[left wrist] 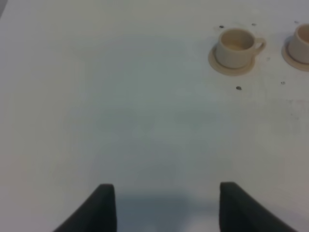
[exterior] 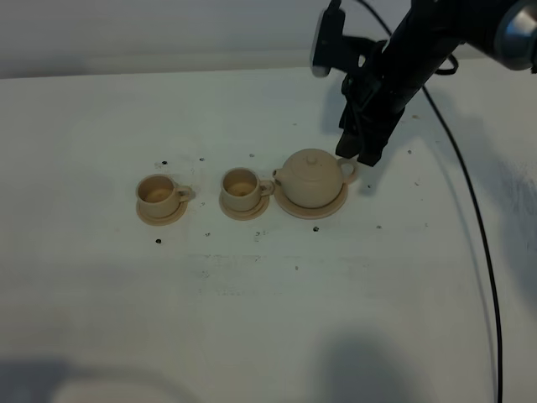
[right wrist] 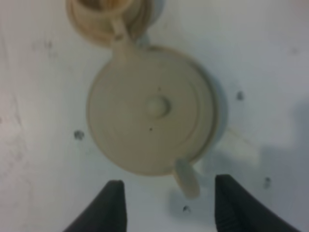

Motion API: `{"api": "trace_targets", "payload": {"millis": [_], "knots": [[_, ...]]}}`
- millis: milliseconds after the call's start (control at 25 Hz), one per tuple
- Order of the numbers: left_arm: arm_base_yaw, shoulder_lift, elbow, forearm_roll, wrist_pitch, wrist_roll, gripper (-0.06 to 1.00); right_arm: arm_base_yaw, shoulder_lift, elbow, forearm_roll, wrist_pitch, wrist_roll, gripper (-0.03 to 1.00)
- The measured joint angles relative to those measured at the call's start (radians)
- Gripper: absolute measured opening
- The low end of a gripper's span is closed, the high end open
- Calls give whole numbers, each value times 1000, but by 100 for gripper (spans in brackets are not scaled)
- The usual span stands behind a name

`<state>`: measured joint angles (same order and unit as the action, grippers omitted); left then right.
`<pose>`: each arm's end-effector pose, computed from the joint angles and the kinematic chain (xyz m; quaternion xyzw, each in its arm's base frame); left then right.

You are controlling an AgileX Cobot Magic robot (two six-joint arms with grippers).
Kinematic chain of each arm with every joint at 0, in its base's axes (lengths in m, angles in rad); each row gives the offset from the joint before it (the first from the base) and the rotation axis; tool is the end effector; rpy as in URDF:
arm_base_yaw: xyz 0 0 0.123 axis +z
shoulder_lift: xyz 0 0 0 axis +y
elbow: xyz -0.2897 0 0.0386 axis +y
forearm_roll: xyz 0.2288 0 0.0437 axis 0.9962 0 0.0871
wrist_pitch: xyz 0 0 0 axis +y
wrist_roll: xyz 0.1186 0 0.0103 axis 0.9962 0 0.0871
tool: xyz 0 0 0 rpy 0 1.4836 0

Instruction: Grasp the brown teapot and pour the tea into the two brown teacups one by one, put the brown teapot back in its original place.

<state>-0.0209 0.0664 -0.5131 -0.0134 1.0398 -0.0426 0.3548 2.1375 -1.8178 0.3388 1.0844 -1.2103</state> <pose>0.0050 -0.0015 0.2612 -0.0093 0.8615 -0.0228 0.5072 0.4100 0.1892 0.2068 -0.6474 0.7352 0.0918 0.1790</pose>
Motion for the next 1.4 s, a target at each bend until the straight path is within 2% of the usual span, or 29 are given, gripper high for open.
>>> {"api": "trace_targets", "payload": {"millis": [360,560,880,1080,1400], "knots": [[0,0,0,0,0,0,47,0,12,0,-39,-18,-244,44],[0,0,0,0,0,0,47,0,12,0,-44,-3,-257,45],[0,0,0,0,0,1,47,0,81,0,-25,-41,-253,59],[0,0,0,0,0,1,47,0,115,0,-25,-81,-256,60],[0,0,0,0,0,1,47,-6,165,0,-25,-86,-222,59]]}}
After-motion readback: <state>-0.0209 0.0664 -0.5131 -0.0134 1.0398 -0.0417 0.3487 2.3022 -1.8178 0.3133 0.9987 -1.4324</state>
